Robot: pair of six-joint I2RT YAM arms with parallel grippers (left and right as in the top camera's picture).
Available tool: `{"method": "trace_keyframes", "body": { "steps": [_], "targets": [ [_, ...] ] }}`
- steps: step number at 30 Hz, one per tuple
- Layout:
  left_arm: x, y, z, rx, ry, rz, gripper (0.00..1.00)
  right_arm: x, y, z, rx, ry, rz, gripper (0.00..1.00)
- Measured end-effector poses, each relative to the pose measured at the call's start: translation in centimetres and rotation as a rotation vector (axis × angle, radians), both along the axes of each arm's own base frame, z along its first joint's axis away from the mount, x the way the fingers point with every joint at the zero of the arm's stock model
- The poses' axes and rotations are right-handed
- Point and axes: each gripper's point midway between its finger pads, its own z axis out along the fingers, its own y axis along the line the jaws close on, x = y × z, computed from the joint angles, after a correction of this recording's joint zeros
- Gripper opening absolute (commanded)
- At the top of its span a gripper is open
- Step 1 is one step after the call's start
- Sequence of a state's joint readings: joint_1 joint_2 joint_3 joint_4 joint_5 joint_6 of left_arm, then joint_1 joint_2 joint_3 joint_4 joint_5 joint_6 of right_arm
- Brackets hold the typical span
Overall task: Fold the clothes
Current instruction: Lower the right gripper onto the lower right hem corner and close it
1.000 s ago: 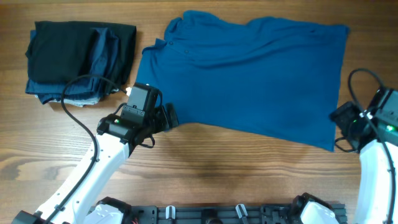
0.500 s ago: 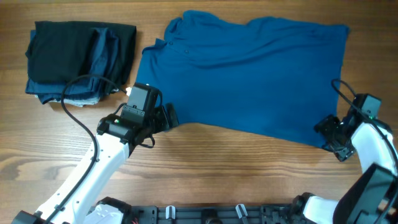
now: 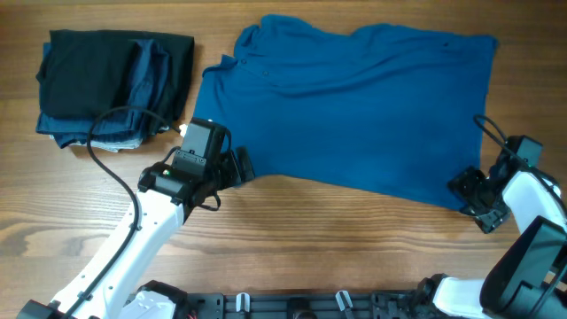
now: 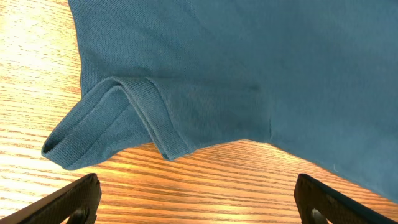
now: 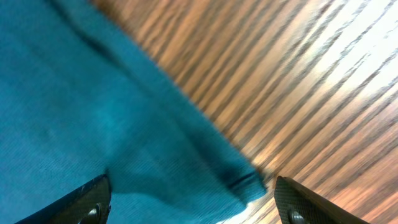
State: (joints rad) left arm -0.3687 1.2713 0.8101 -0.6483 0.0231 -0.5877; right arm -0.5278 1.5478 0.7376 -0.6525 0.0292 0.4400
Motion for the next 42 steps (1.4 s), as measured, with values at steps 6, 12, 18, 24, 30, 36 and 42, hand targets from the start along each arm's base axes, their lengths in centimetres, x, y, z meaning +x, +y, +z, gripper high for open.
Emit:
{"method": "trace_keyframes", "body": {
  "steps": [6,12,18,24,30,36,42],
  "targets": [
    [0.0,0.0,0.0,0.000,0.000,0.000,1.00,-0.4,-0.8,-0.2,0.006,-0.003,-0.034,0.82],
    [0.0,0.0,0.0,0.000,0.000,0.000,1.00,-0.2,-0.8,-0.2,0.007,-0.005,-0.020,0.72],
    [0.0,0.0,0.0,0.000,0.000,0.000,1.00,-0.1,-0.8,-0.2,0.009,-0.009,-0.019,0.63],
    [0.0,0.0,0.0,0.000,0.000,0.000,1.00,0.5,-0.8,-0.1,0.015,-0.035,-0.008,0.50],
    [0.0,0.0,0.0,0.000,0.000,0.000,1.00,0.6,-0.5,-0.1,0.029,-0.044,0.010,0.34],
    [0.0,0.0,0.0,0.000,0.000,0.000,1.00,0.9,-0.3,-0.1,0.038,-0.053,0.017,0.05],
    [0.0,0.0,0.0,0.000,0.000,0.000,1.00,1.1,-0.3,0.0,0.034,-0.060,0.022,0.04]
  ]
}}
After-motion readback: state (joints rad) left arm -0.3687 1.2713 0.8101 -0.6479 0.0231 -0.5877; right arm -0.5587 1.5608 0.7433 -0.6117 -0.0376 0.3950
